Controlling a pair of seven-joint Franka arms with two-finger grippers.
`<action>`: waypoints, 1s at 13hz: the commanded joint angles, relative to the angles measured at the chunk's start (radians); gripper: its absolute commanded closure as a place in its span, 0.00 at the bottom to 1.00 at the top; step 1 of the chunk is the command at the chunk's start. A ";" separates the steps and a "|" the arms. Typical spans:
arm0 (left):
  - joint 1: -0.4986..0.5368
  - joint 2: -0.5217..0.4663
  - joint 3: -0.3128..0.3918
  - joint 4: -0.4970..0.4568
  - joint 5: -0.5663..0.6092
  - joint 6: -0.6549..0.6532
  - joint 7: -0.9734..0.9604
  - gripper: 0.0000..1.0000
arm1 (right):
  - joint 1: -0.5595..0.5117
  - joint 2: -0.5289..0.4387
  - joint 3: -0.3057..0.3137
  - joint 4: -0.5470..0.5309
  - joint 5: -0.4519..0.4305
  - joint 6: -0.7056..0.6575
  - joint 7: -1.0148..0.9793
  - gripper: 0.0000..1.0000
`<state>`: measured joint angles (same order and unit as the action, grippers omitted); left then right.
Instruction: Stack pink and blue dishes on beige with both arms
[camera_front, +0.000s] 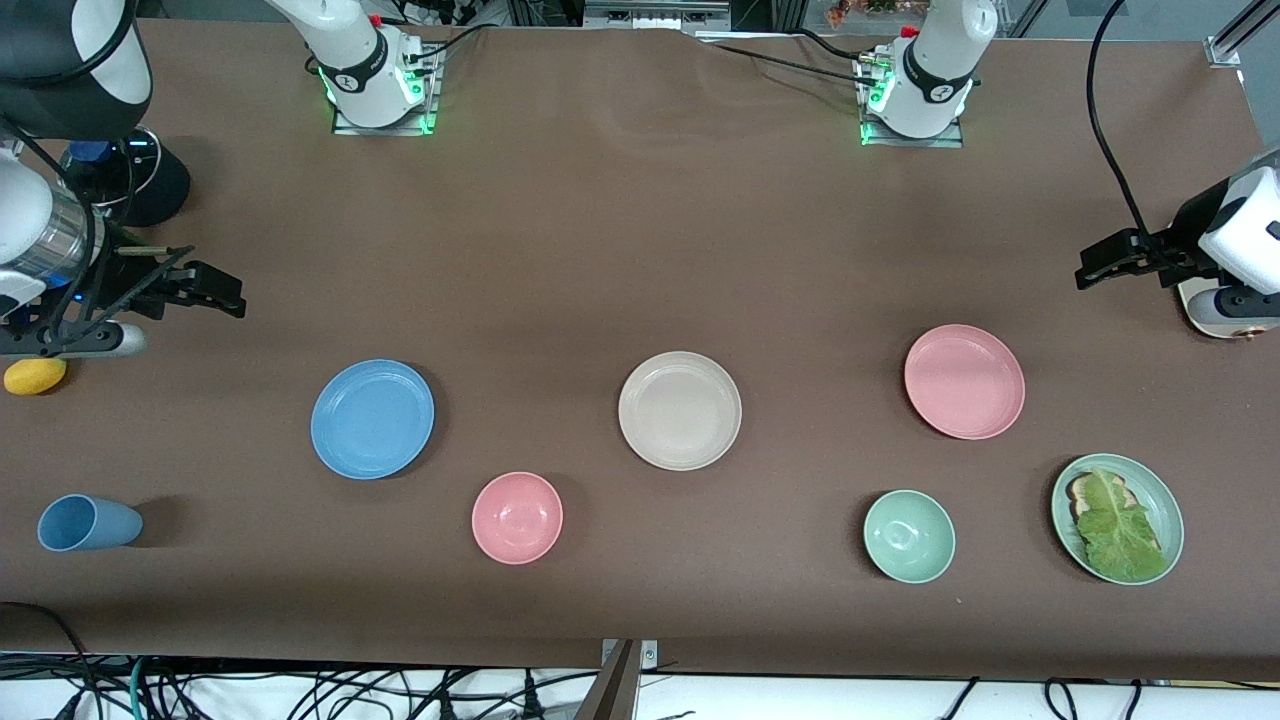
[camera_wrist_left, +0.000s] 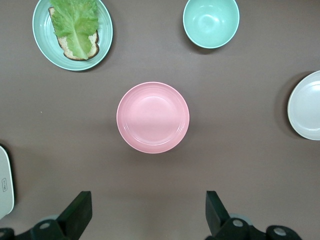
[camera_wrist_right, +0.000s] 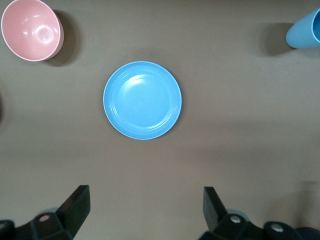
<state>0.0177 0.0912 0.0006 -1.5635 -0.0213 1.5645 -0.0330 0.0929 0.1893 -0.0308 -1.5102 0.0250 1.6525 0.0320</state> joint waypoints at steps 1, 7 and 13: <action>-0.004 -0.010 0.004 0.002 -0.006 -0.014 0.005 0.00 | -0.007 -0.002 0.003 0.002 0.013 -0.005 0.005 0.00; -0.004 -0.010 0.004 0.002 -0.006 -0.020 0.005 0.00 | -0.030 -0.001 0.000 -0.005 0.016 -0.008 0.006 0.00; -0.005 -0.008 0.002 0.002 -0.006 -0.020 0.005 0.00 | -0.012 -0.013 0.027 -0.007 0.016 -0.019 0.014 0.00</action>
<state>0.0175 0.0912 0.0006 -1.5635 -0.0213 1.5574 -0.0331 0.0737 0.1912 -0.0266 -1.5158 0.0269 1.6503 0.0347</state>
